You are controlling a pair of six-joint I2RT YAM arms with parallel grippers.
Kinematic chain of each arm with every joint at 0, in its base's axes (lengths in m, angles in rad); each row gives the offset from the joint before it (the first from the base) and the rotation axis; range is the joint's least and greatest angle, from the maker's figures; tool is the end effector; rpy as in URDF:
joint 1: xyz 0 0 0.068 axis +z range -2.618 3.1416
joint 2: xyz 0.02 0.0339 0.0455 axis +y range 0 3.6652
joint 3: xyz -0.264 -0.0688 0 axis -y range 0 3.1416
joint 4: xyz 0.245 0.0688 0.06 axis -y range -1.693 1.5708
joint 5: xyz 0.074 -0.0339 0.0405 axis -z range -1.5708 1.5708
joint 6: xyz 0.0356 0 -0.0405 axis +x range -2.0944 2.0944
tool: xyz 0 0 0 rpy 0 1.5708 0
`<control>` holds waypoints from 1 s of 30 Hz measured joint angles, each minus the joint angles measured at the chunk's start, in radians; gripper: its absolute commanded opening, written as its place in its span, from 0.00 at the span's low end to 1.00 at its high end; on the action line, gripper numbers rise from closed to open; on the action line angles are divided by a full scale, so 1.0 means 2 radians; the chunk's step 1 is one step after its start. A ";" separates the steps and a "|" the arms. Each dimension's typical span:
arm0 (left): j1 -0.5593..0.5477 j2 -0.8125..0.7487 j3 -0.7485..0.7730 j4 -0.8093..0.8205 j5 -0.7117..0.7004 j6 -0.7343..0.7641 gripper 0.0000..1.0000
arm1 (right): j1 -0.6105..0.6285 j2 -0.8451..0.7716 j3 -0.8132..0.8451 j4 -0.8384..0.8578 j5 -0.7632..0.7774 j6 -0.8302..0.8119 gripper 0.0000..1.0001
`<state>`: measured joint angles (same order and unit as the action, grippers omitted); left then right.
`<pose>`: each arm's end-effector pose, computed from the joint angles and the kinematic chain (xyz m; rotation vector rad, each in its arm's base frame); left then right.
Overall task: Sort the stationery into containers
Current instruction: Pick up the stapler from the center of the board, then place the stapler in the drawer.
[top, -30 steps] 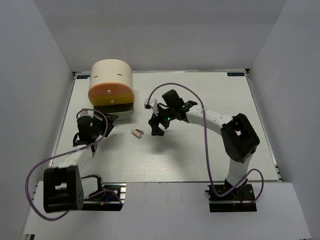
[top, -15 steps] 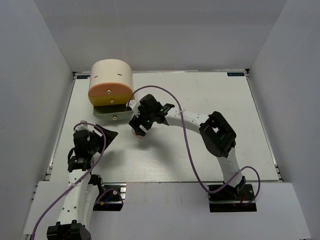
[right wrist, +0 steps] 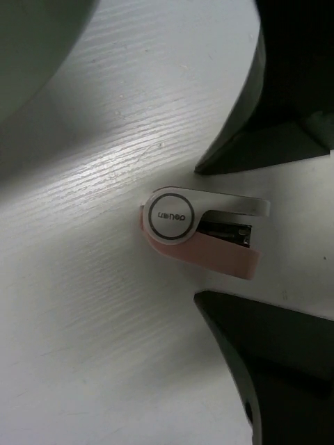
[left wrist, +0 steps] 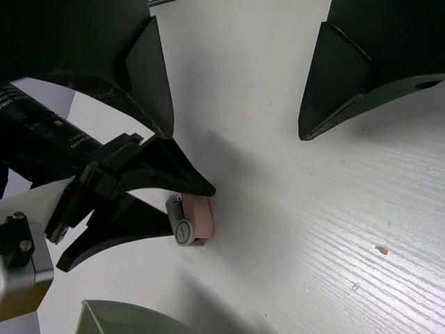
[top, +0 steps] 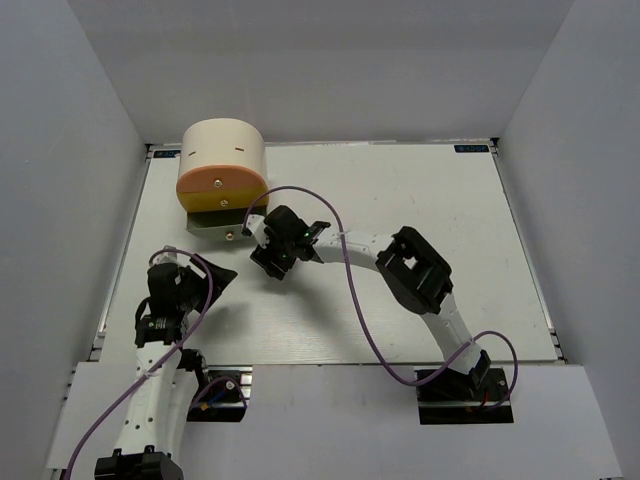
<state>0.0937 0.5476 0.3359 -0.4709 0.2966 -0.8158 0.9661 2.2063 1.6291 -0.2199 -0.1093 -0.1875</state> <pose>0.1310 0.0019 0.1900 -0.8682 2.1501 -0.7120 0.2761 0.4063 0.1643 -1.3646 1.9986 0.4965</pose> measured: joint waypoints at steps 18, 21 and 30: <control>0.000 0.000 -0.002 0.004 0.005 0.000 0.82 | 0.004 -0.137 -0.045 0.016 -0.013 -0.041 0.27; 0.000 0.000 -0.006 0.008 0.006 0.000 0.82 | 0.004 -0.155 -0.020 0.040 -0.013 -0.062 0.30; 0.000 -0.002 -0.008 0.014 0.006 0.000 0.82 | 0.005 -0.080 0.048 0.127 0.033 -0.140 0.33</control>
<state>0.0937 0.5426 0.3202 -0.4438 0.3092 -0.8162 0.9760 2.0460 1.7260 0.0349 -0.0433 -0.4675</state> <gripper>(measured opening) 0.820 0.399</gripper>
